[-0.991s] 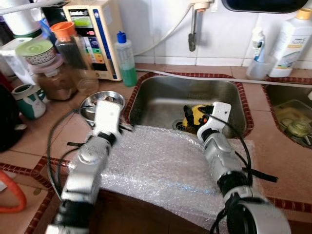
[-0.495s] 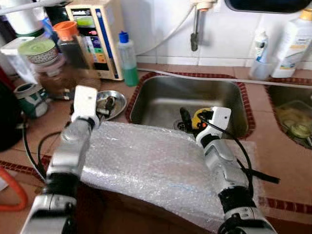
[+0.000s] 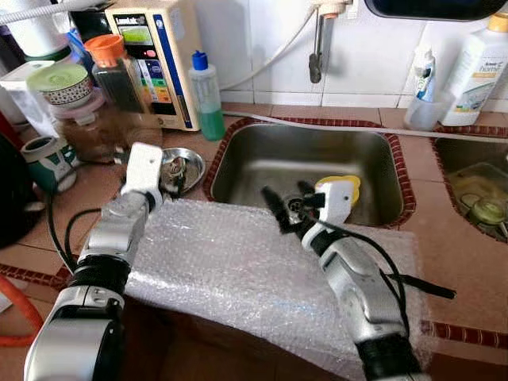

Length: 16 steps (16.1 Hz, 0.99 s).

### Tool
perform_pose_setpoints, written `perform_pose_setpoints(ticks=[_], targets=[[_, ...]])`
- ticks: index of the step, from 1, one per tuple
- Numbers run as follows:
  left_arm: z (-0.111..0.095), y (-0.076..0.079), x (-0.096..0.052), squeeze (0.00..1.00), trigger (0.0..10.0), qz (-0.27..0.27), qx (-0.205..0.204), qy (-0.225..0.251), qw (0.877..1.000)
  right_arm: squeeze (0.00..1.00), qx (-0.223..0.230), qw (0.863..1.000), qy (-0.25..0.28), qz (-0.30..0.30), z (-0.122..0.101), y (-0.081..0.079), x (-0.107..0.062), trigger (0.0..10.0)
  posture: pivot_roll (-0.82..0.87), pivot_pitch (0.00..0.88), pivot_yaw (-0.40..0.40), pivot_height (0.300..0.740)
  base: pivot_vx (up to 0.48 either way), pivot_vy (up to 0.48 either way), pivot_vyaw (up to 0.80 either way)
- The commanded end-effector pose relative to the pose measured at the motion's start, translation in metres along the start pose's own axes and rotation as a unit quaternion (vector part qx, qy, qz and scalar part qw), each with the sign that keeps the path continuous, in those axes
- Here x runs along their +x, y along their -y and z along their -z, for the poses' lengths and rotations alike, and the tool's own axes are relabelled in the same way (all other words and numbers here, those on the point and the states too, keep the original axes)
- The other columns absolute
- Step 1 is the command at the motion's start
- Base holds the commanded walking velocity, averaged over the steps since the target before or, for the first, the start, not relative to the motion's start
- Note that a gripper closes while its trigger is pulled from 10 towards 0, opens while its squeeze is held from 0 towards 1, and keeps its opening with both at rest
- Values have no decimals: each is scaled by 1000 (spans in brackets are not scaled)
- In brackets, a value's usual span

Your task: Kitchen organization

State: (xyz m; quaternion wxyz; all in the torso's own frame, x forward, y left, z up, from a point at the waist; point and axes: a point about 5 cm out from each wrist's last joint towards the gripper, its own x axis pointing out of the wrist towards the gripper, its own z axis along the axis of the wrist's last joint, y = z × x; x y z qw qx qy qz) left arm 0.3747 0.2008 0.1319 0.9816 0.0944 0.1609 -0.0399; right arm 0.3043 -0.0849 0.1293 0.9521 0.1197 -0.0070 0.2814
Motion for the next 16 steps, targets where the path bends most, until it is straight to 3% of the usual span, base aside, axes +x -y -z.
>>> perform_pose_setpoints(ticks=[1, 7, 11, 16], targets=[[-5, -6, 1, 0, 10000, -3, -6, -3, 1000, 0, 2, 999, -1, -35, -3, -11, 1, 10000, 4, 6, 138, 740, 0, 0, 0], [2, -6, 6, 0, 10000, 28, -53, -43, 997, 0, -17, 997, -8, -78, -14, -24, -6, 10000, 5, 6, 145, 740, 0, 0, 0], [6, -11, 6, 0, 0, 36, -130, -62, 989, 0, -24, 996, -18, -87, -15, -27, -9, 10000, 5, 7, 149, 740, 0, 0, 0], [13, -21, 3, 0, 0, 25, -146, -75, 986, 0, -24, 994, -18, -104, -19, -28, -9, 10000, 12, 0, 141, 740, 0, 0, 0]])
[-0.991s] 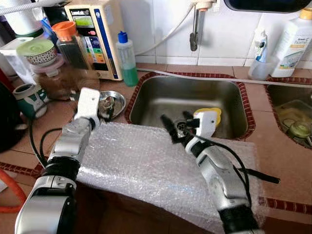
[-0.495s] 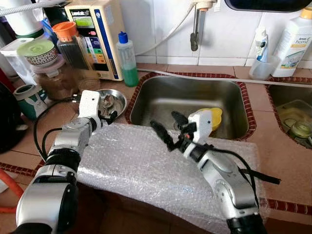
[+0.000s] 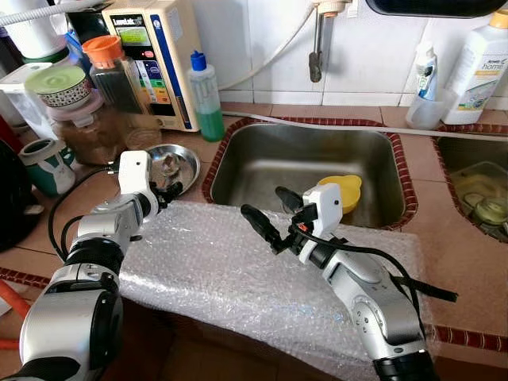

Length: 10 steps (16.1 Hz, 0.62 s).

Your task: Kitchen organization

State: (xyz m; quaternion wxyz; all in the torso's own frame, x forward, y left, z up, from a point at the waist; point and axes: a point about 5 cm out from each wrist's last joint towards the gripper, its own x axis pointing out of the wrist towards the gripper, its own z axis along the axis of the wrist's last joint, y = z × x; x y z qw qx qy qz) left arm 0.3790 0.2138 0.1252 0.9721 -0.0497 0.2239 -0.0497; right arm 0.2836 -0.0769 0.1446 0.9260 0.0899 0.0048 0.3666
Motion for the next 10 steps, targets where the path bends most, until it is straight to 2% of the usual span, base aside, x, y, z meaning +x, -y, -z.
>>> perform_pose_setpoints(ticks=[1, 6, 10], targets=[[4, -10, -3, 0, 0, -17, -8, -16, 1000, 0, -4, 1000, 12, -18, -8, -6, 3, 10000, 13, 0, 140, 740, 0, 0, 0], [10, -15, -3, 0, 0, -27, -35, -19, 999, 0, -9, 1000, 10, -23, -8, -7, 5, 10000, 12, 0, 137, 740, 0, 0, 0], [9, -17, -4, 0, 0, -35, -29, -8, 999, 0, -12, 1000, 10, -21, -8, -6, 5, 10000, 10, 0, 134, 740, 0, 0, 0]])
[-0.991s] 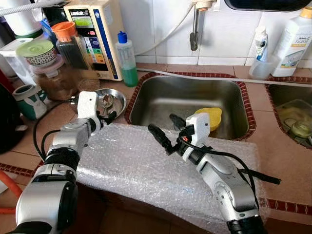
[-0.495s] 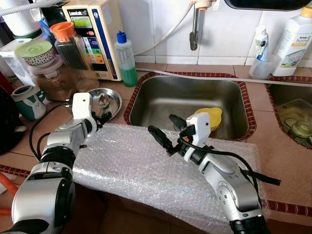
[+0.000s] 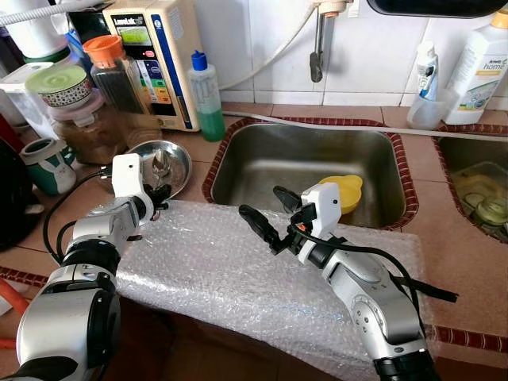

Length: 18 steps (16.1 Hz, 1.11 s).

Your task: Kitchen organization

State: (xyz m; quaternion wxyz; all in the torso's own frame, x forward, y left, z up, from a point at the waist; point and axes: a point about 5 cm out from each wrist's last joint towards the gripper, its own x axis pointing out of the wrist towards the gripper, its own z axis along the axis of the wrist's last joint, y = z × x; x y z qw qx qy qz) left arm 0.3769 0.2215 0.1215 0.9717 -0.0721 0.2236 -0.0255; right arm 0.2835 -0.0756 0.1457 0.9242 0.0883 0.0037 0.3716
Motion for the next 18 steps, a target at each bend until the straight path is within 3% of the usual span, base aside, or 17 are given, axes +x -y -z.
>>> perform_pose_setpoints(ticks=[1, 3, 11, 14, 18], targets=[[2, -11, -2, 0, 0, -23, 4, 2, 1000, 0, -11, 1000, 10, -15, -7, -5, 4, 10000, 10, 0, 134, 740, 0, 0, 0], [-10, -9, -3, 0, 0, -24, 9, 46, 999, 0, -15, 1000, 11, -7, -8, -3, 5, 10000, 9, 0, 131, 740, 0, 0, 0], [-18, 7, 0, 0, 0, -3, 12, 96, 995, 0, -23, 999, 20, 25, -12, 6, 6, 10000, 8, 0, 125, 740, 0, 0, 0], [-27, 19, -1, 0, 0, 11, 22, 139, 990, 0, -25, 999, 25, 35, -14, 9, 8, 10000, 14, 0, 120, 740, 0, 0, 0], [-26, 18, -2, 0, 0, -3, 29, 154, 988, 0, -27, 998, 26, 42, -14, 11, 9, 10000, 13, 0, 118, 740, 0, 0, 0]])
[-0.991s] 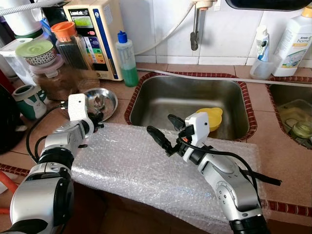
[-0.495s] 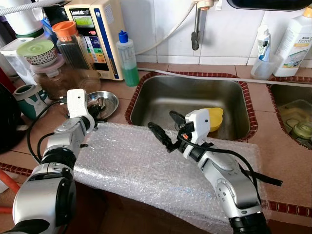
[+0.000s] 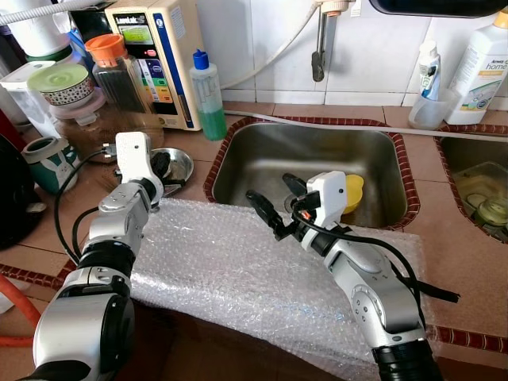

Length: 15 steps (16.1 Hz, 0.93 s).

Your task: Kitchen organization

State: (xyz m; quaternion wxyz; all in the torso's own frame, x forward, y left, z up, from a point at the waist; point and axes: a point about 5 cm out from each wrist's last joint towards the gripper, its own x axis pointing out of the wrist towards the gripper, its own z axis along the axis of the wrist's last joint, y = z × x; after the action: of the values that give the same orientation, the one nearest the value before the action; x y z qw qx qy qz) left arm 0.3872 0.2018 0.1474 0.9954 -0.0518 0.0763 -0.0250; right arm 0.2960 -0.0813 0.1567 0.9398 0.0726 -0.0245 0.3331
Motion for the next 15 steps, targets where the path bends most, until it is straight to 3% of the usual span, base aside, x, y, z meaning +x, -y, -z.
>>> perform_pose_setpoints(ticks=[1, 2, 3, 4, 8, 12, 15], targets=[[-3, -6, -2, 0, 0, -7, 2, 15, 1000, 0, -1, 1000, 1, 5, 0, 1, 3, 10000, 12, 0, 118, 740, 0, 0, 0], [1, -10, -3, 0, 0, -21, 30, -2, 999, 0, -1, 1000, 1, 4, 0, 0, 3, 10000, 13, 0, 118, 740, 0, 0, 0], [7, -18, -5, 0, 4667, -45, 34, -24, 998, 0, 0, 1000, 1, 4, 0, 0, 3, 10000, 8, 0, 119, 740, 0, 0, 0], [8, -23, -5, 1000, 10000, -59, 20, -28, 998, 0, -1, 1000, 0, 4, 0, 0, 2, 10000, 7, 0, 119, 740, 0, 0, 0], [2, -28, -2, 1000, 10000, -82, -11, -48, 995, 0, 1, 1000, -1, 2, 2, -2, 2, 10000, 10, 0, 121, 740, 0, 0, 0], [-8, -15, 5, 1000, 10000, -55, -81, -49, 994, 0, 10, 1000, 7, -13, 2, -8, 3, 10000, 9, 0, 129, 740, 0, 0, 0], [-13, -5, 9, 1000, 10000, -47, -88, -55, 994, 0, 18, 998, 28, -59, -6, -22, 1, 10000, -1, 0, 131, 740, 0, 0, 0]])
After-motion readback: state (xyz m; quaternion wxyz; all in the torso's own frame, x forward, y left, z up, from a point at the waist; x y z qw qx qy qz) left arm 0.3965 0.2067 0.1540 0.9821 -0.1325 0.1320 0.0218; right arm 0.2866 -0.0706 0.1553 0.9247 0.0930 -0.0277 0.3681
